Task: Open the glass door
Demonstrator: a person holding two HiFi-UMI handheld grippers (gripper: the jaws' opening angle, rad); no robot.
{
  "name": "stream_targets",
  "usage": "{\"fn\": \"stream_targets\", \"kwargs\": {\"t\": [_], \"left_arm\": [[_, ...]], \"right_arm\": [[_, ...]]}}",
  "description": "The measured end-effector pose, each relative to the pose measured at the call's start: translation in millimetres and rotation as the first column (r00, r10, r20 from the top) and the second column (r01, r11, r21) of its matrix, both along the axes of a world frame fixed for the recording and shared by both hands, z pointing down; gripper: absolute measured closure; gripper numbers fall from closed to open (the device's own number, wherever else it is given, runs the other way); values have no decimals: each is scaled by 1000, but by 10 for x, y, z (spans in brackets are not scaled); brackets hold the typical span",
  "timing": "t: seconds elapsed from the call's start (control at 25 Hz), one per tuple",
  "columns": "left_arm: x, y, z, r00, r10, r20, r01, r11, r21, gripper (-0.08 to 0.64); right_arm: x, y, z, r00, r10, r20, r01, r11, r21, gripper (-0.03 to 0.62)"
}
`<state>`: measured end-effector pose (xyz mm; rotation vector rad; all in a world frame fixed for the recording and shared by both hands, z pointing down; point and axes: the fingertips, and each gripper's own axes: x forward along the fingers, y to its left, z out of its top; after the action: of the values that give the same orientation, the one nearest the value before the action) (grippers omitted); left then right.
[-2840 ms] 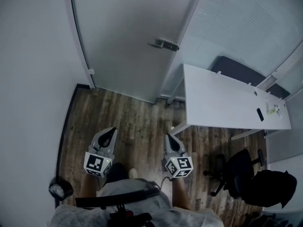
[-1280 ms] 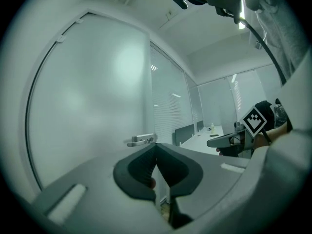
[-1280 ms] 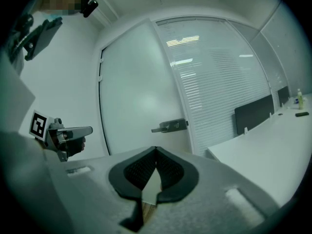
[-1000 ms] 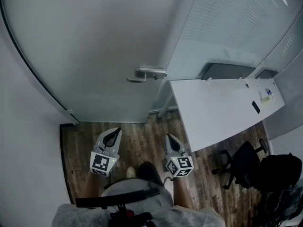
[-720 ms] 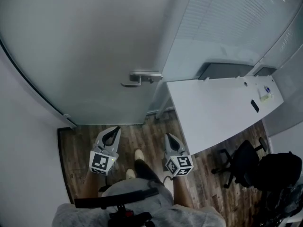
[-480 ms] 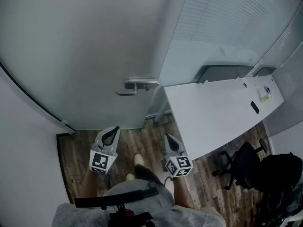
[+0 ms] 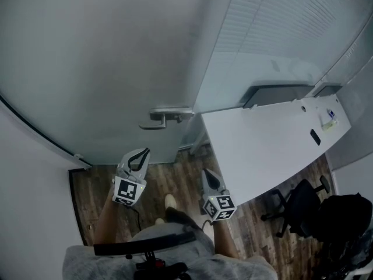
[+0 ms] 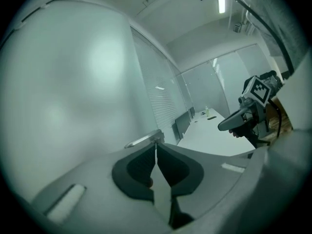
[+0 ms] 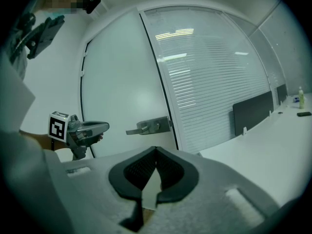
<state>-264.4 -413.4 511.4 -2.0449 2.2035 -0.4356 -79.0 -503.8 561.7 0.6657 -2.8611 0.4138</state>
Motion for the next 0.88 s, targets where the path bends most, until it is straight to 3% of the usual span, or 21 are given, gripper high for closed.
{"fn": "stream_targets", "kwargs": {"t": [0.4, 0.56, 0.88], "left_arm": [[-195, -397, 158, 985, 78, 154, -59, 990, -125, 485], [-246, -524, 261, 958, 141, 251, -91, 976, -200, 438], [-451, -743, 443, 893, 183, 412, -60, 954, -295, 413]], "right_arm": [[-57, -112, 43, 1000, 2, -5, -2, 1000, -17, 591], [-46, -182, 59, 1000, 13, -3, -13, 1000, -21, 591], [-39, -326, 86, 999, 35, -4, -35, 999, -25, 591]]}}
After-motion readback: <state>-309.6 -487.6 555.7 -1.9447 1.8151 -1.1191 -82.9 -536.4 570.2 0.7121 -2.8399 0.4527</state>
